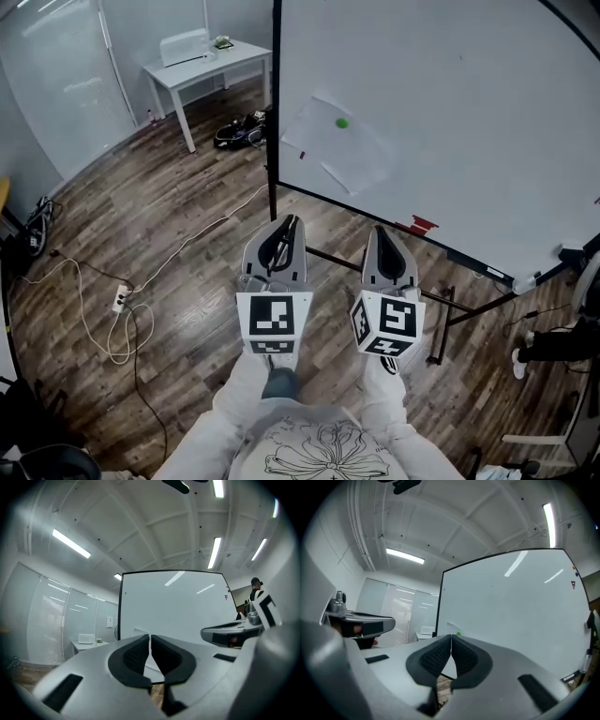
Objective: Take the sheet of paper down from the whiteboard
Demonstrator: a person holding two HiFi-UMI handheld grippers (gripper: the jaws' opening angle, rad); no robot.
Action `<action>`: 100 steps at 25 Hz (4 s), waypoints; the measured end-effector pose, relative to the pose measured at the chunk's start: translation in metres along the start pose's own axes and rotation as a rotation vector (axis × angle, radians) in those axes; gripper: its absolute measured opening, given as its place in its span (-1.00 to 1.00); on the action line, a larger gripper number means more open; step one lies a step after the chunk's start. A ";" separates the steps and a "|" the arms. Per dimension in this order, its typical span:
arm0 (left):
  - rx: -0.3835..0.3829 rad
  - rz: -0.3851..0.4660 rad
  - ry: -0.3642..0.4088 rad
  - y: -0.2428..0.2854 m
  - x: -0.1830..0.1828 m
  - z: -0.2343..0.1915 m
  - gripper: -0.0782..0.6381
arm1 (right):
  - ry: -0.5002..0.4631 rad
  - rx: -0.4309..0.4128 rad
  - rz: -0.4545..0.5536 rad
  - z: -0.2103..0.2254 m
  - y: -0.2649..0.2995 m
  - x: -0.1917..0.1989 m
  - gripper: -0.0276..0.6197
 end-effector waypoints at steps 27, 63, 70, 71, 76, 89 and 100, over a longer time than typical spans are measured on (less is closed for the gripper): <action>0.007 -0.059 0.008 0.221 0.003 -0.089 -0.73 | -0.040 0.037 -0.066 0.022 0.240 -0.019 -0.91; 0.139 -0.193 0.142 0.393 0.017 -0.119 -0.28 | -0.085 0.085 -0.118 0.034 0.372 -0.016 -0.48; 0.213 -0.223 0.177 0.402 0.023 -0.117 -0.53 | -0.080 0.144 -0.132 0.032 0.375 -0.015 -0.49; 0.223 -0.223 0.176 0.402 0.023 -0.117 -0.55 | -0.079 0.153 -0.135 0.031 0.375 -0.015 -0.49; 0.278 -0.227 0.151 0.399 0.024 -0.113 -0.72 | -0.056 0.222 -0.144 0.030 0.376 -0.015 -0.49; 0.374 -0.232 0.116 0.391 0.026 -0.118 -0.74 | -0.049 0.407 -0.167 0.023 0.382 -0.017 -0.53; 0.369 -0.251 0.099 0.393 0.029 -0.121 -0.74 | -0.026 0.358 -0.158 0.029 0.375 -0.018 -0.55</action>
Point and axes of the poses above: the fingertips, and each gripper's own axes: y forward along the fingers, z to its right, x out of its underside, the point moved 4 cm from there along -y, backward along the fingers, and after that the axes turned 11 degrees about -z, right-handed, at the moved point
